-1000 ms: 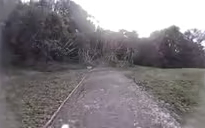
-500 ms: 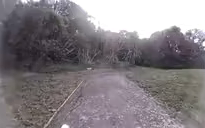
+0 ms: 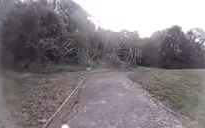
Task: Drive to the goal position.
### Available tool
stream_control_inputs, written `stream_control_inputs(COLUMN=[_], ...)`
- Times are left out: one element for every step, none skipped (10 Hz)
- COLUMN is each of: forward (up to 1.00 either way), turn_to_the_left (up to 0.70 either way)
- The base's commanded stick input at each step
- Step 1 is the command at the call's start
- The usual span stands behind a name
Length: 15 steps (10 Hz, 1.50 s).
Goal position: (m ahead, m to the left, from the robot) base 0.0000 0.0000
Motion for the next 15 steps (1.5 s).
stream_control_inputs(forward=[0.5, 0.5, 0.5, 0.5, 0.5, 0.5, 0.5, 0.5, 0.5, 0.5, 0.5, 0.5, 0.5, 0.5, 0.5], turn_to_the_left=[0.0, 0.0, 0.0, 0.0, 0.0, 0.0, 0.0, 0.0, 0.0, 0.0, 0.0, 0.0, 0.0, 0.0, 0.0])
